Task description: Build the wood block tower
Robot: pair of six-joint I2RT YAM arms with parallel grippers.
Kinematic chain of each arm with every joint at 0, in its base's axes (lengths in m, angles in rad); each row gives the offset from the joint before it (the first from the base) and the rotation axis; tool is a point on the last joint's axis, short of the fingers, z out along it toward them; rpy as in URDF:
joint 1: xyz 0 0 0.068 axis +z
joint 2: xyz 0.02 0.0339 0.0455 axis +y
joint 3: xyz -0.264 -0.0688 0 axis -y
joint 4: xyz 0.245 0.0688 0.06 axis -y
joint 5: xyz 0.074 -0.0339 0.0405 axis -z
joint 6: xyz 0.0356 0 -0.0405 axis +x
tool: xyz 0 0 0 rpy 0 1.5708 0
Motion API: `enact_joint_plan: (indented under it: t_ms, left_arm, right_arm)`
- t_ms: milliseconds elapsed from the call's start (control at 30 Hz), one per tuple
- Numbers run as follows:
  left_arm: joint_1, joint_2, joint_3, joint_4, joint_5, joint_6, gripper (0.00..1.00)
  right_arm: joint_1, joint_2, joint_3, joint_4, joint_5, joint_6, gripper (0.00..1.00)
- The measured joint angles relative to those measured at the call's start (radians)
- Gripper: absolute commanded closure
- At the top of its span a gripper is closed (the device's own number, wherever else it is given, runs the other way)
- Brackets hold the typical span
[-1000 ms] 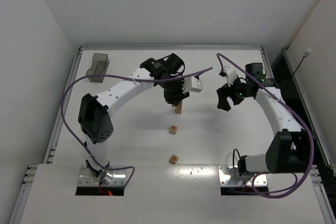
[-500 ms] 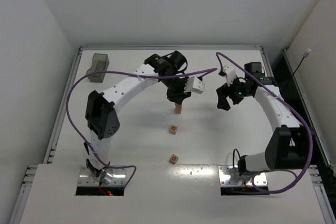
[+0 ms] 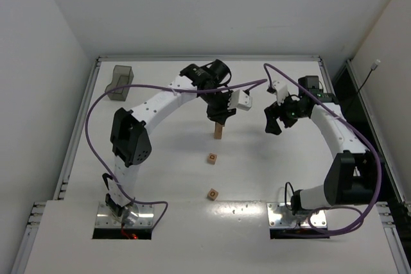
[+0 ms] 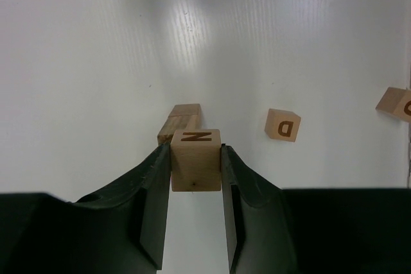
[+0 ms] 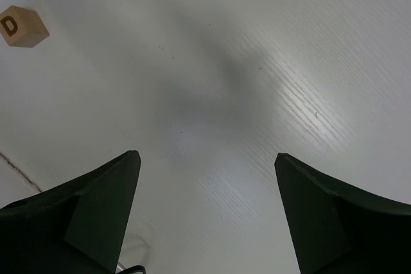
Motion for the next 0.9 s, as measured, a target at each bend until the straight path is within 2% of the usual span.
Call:
enact_joint_plan:
  t_ms: [333, 367, 467, 500, 900]
  left_arm:
    - [0.027, 0.019, 0.021, -0.004, 0.001, 0.0, 1.0]
    - [0.028, 0.019, 0.022, -0.004, 0.002, 0.0, 1.0]
    - [0.033, 0.019, 0.022, -0.005, 0.002, 0.0, 1.0]
    - [0.034, 0.019, 0.022, -0.006, 0.002, 0.0, 1.0]
    - [0.035, 0.02, 0.023, -0.007, 0.002, 0.0, 1.0]
  right_arm:
    - [0.0, 0.014, 0.008, -0.003, -0.001, 0.0, 0.18]
    - [0.0, 0.015, 0.01, -0.003, -0.001, 0.0, 0.16]
    - [0.0, 0.017, 0.013, -0.003, -0.001, 0.003, 0.02]
    - [0.0, 0.018, 0.013, -0.003, -0.001, 0.004, 0.0]
    - [-0.003, 0.024, 0.021, -0.001, 0.0, 0.015, 0.0]
